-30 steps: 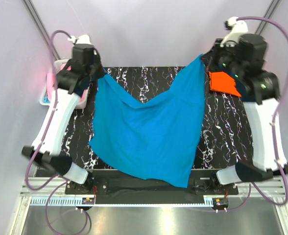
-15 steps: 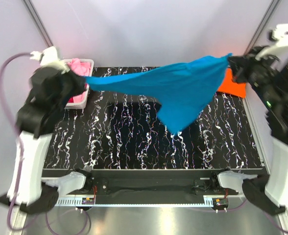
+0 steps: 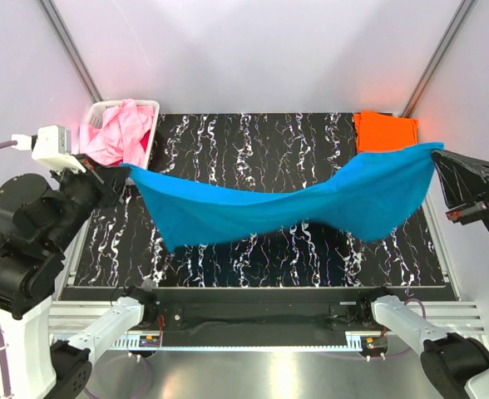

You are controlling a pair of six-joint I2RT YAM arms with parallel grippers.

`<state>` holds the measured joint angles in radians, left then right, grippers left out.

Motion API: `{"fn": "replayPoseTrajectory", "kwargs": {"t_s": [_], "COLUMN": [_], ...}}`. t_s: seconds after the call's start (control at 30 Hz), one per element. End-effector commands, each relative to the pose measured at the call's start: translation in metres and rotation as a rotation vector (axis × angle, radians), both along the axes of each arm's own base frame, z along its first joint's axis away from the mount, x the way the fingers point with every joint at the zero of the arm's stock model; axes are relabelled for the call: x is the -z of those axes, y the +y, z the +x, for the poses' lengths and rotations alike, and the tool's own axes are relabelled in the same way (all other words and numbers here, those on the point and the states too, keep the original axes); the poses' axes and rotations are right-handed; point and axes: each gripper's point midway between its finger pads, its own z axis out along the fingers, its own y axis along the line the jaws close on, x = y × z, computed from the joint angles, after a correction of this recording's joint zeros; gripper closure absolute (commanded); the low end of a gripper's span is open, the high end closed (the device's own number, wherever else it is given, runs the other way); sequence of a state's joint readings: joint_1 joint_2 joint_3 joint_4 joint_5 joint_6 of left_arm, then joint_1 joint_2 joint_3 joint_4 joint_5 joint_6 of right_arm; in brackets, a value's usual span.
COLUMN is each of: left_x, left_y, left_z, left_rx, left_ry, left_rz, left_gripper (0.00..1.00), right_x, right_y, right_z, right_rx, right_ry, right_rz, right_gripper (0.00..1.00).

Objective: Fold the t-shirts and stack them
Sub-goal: Flatten the tshirt out

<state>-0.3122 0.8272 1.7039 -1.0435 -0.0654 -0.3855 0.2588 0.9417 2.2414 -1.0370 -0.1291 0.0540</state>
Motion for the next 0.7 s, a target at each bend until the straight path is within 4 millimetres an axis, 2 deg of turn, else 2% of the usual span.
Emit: {"fn": "replayPoseTrajectory", "kwargs": {"t_s": [0.0, 0.03, 0.07, 0.1, 0.13, 0.17, 0.2, 0.23, 0.27, 0.33, 0.37, 0.43, 0.47, 0.5, 0.53, 0.57, 0.6, 0.63, 0.67], "left_x": [-0.029, -0.027, -0.023, -0.014, -0.003, 0.007, 0.018, 0.043, 0.057, 0.091, 0.127, 0.162, 0.179, 0.216, 0.232, 0.249, 0.274, 0.284, 0.289], "left_y": [-0.006, 0.000, 0.006, 0.012, 0.015, 0.031, 0.034, 0.029, 0.026, 0.007, -0.005, -0.023, -0.030, -0.038, -0.043, -0.048, -0.051, -0.054, -0.056], "left_z": [0.000, 0.013, 0.023, 0.033, 0.053, 0.066, 0.079, 0.109, 0.122, 0.156, 0.182, 0.210, 0.224, 0.242, 0.256, 0.265, 0.287, 0.298, 0.310], "left_rx": [0.041, -0.016, -0.070, -0.125, -0.179, -0.299, -0.342, -0.378, -0.396, -0.389, -0.389, -0.377, -0.376, -0.382, -0.388, -0.386, -0.394, -0.396, -0.394], "left_ry": [-0.070, -0.053, -0.034, -0.003, 0.038, 0.065, 0.094, 0.161, 0.203, 0.286, 0.379, 0.469, 0.509, 0.591, 0.615, 0.649, 0.692, 0.705, 0.709], "left_rz": [-0.007, 0.000, 0.002, 0.011, 0.019, 0.037, 0.045, 0.068, 0.062, 0.021, 0.039, 0.001, -0.003, 0.021, 0.018, 0.020, 0.027, 0.027, 0.015], "left_gripper": [1.00, 1.00, 1.00, 1.00, 1.00, 1.00, 1.00, 1.00, 1.00, 1.00, 1.00, 1.00, 1.00, 1.00, 1.00, 1.00, 1.00, 1.00, 1.00], "right_x": [-0.010, -0.007, 0.005, 0.006, 0.014, 0.047, 0.052, 0.074, 0.110, 0.138, 0.180, 0.209, 0.245, 0.256, 0.290, 0.298, 0.307, 0.317, 0.338], "right_y": [0.009, 0.010, 0.004, 0.001, -0.003, -0.010, -0.010, -0.006, -0.005, 0.005, 0.011, 0.014, 0.012, 0.009, 0.008, 0.007, -0.003, -0.004, -0.004], "right_z": [0.013, 0.021, 0.046, 0.061, 0.077, 0.115, 0.135, 0.165, 0.193, 0.233, 0.266, 0.301, 0.329, 0.346, 0.369, 0.381, 0.397, 0.409, 0.432], "right_rx": [-0.031, -0.020, 0.046, 0.080, 0.125, 0.215, 0.245, 0.269, 0.301, 0.311, 0.320, 0.337, 0.347, 0.354, 0.361, 0.358, 0.376, 0.370, 0.355], "right_ry": [-0.025, -0.013, 0.036, 0.035, 0.055, 0.152, 0.151, 0.211, 0.294, 0.336, 0.429, 0.479, 0.556, 0.571, 0.635, 0.646, 0.647, 0.661, 0.694], "right_rz": [-0.017, -0.019, -0.014, -0.011, -0.012, -0.025, -0.026, -0.037, -0.061, -0.055, -0.083, -0.068, -0.081, -0.061, -0.067, -0.059, -0.040, -0.034, -0.034], "right_gripper": [1.00, 1.00, 1.00, 1.00, 1.00, 1.00, 1.00, 1.00, 1.00, 1.00, 1.00, 1.00, 1.00, 1.00, 1.00, 1.00, 1.00, 1.00, 1.00]}}
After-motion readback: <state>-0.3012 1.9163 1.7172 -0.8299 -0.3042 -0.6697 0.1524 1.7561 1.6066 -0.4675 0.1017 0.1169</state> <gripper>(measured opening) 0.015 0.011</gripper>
